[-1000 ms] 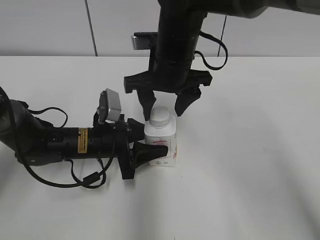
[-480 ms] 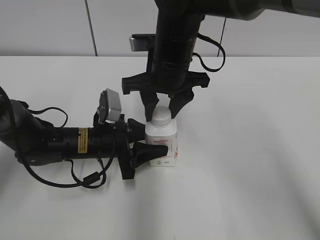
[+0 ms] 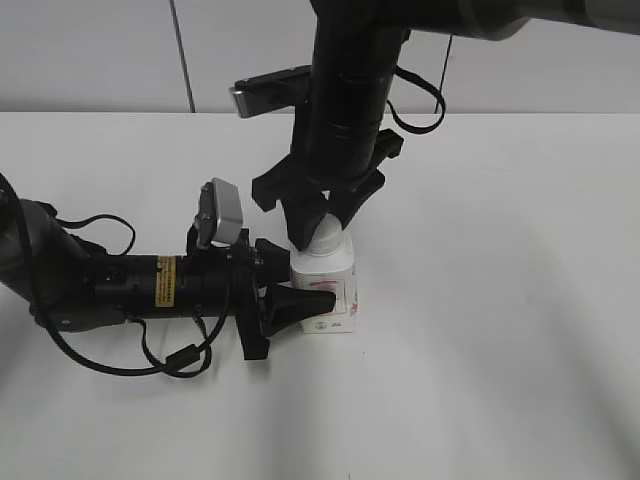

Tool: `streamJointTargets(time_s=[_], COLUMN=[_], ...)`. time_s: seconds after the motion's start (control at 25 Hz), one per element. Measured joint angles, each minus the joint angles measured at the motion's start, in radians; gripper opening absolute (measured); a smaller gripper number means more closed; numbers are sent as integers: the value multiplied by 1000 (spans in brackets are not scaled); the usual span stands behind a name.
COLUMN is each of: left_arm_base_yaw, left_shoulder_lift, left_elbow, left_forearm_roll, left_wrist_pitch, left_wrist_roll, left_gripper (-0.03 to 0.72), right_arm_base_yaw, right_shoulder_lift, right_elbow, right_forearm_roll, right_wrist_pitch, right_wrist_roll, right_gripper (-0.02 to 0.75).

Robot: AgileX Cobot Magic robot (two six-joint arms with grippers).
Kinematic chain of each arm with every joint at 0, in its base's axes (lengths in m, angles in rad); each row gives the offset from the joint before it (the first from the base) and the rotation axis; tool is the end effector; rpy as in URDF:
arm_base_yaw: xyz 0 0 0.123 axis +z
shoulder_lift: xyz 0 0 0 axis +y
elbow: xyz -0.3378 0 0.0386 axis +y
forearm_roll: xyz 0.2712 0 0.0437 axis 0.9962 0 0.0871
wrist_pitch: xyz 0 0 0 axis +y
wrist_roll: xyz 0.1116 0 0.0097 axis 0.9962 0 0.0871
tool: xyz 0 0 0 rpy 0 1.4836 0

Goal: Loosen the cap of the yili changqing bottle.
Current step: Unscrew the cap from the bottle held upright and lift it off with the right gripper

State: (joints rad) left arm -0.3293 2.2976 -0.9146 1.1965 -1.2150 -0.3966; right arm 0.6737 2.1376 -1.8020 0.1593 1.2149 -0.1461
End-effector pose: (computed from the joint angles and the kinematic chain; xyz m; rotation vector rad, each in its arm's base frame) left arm 0.3416 -0.2200 0.0643 1.1994 1.5546 -1.0896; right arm 0.3778 0.3229 0.2291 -1.1547 2.8403 0.2688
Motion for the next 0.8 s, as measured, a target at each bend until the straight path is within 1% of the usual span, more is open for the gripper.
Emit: streamJointTargets(time_s=[0.28,0.56,0.68,0.8], left_arm_base_yaw=[0,0,0,0], left_shoulder_lift=[0,0,0,0], left_elbow=[0,0,0,0], left_forearm_roll=[3,4,5,5], left_wrist_pitch=[0,1,1,1], left_wrist_roll=[1,1,1,1], left_gripper=[340,340,340,340], right_arm_base_yaw=[0,0,0,0], right_shoulder_lift=[0,0,0,0], right_elbow=[0,-1,-1,-1], right_forearm_roll=[15,15,16,16], right_wrist_pitch=[0,0,0,0], right_wrist_roll=[-395,-622,-760,-830], right_gripper=[398,395,395,395])
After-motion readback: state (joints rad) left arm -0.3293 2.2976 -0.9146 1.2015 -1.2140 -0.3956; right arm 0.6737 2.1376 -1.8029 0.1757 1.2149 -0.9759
